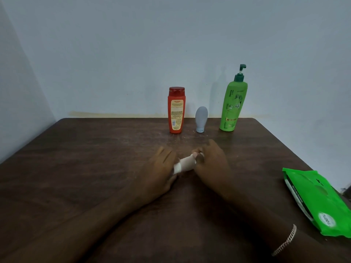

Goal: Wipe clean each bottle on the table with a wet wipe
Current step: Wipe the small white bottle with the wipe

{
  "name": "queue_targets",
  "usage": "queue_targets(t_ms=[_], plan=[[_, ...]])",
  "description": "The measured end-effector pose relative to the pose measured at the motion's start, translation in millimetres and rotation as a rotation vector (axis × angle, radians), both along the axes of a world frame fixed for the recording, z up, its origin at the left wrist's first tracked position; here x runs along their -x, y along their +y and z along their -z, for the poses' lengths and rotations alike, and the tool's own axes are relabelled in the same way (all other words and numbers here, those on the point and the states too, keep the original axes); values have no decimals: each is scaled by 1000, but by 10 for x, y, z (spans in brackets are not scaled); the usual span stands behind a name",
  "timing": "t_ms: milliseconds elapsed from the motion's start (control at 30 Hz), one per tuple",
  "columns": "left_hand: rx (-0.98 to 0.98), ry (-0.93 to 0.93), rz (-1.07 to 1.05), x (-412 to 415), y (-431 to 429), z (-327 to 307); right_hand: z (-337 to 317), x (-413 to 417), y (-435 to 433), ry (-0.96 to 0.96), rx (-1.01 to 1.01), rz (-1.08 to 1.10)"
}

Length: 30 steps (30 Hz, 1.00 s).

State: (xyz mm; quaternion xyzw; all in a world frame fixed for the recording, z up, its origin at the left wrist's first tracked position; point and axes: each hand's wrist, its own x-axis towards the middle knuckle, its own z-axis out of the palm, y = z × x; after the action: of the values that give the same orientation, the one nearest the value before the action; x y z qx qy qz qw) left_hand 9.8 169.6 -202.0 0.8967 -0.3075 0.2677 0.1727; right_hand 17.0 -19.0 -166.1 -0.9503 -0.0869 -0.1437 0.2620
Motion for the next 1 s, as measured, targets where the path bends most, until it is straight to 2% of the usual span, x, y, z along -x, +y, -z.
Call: queue_targets(t_ms=[167, 300, 433, 567, 633, 667, 767, 800, 867, 1000], plan=[[-101, -146, 24, 35, -19, -18, -86, 280, 307, 51, 54, -125], [-74, -139, 16, 47, 18, -71, -114, 266, 215, -33, 44, -154], [-54, -149, -10, 54, 51, -184, -142, 102, 18, -133, -12, -57], [-24, -171, -12, 45, 97, -192, -111, -47, -159, -99, -140, -7], [67, -146, -29, 42, 109, -221, -101, -77, -234, -67, -293, -9], [130, -112, -48, 49, 106, -244, -90, -68, -241, -12, -437, -44], [272, -22, -95, 73, 40, -297, -50, 21, -110, 320, -1086, -232], [310, 3, -108, 87, 12, -302, -40, 33, -53, 399, -1248, -249], [372, 40, -137, 102, -17, -287, -28, 9, 18, 463, -1398, -205], [386, 80, -175, 93, 24, -261, -22, -122, -108, 355, -1515, -81]])
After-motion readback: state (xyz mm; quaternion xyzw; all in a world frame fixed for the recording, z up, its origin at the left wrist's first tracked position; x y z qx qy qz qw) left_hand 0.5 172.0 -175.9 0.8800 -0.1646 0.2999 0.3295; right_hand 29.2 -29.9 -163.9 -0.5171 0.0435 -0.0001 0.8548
